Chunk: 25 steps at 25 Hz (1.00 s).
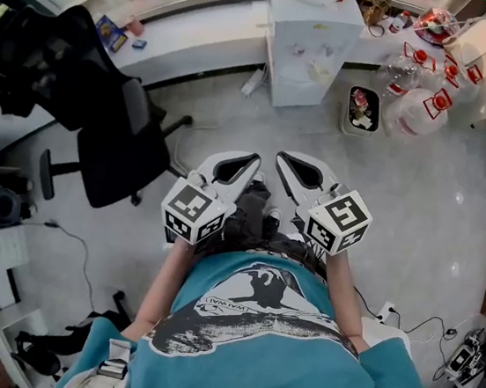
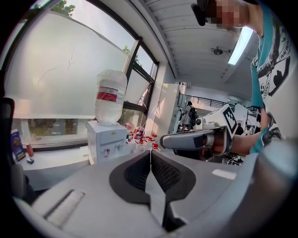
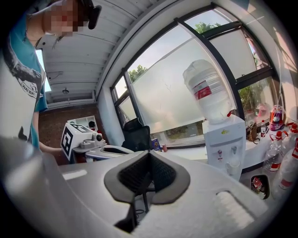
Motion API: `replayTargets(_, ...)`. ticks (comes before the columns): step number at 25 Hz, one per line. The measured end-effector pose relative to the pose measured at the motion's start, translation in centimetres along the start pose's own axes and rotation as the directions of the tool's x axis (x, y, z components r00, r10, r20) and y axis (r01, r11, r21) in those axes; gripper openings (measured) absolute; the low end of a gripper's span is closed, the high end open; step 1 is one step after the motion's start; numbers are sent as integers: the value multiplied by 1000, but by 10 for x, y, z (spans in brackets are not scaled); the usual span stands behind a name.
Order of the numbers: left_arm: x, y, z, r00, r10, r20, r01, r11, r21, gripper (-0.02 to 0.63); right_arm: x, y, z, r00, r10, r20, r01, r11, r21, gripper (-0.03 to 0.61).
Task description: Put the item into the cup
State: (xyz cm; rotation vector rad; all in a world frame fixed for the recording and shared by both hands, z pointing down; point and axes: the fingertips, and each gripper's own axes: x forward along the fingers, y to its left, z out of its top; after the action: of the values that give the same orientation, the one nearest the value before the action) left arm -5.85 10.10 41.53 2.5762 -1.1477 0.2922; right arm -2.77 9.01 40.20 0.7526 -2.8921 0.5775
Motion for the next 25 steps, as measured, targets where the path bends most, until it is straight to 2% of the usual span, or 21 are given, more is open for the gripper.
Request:
replayTargets(10, 10, -31, 0, 999, -45, 4, 45, 999, 24, 17, -19, 5, 2, 1000, -2, -9, 1, 998, -59, 0)
replayTargets(25, 12, -43, 3, 997, -79, 14, 78, 996, 43, 17, -25, 12, 4, 1000, -8, -19, 6, 995, -103, 0)
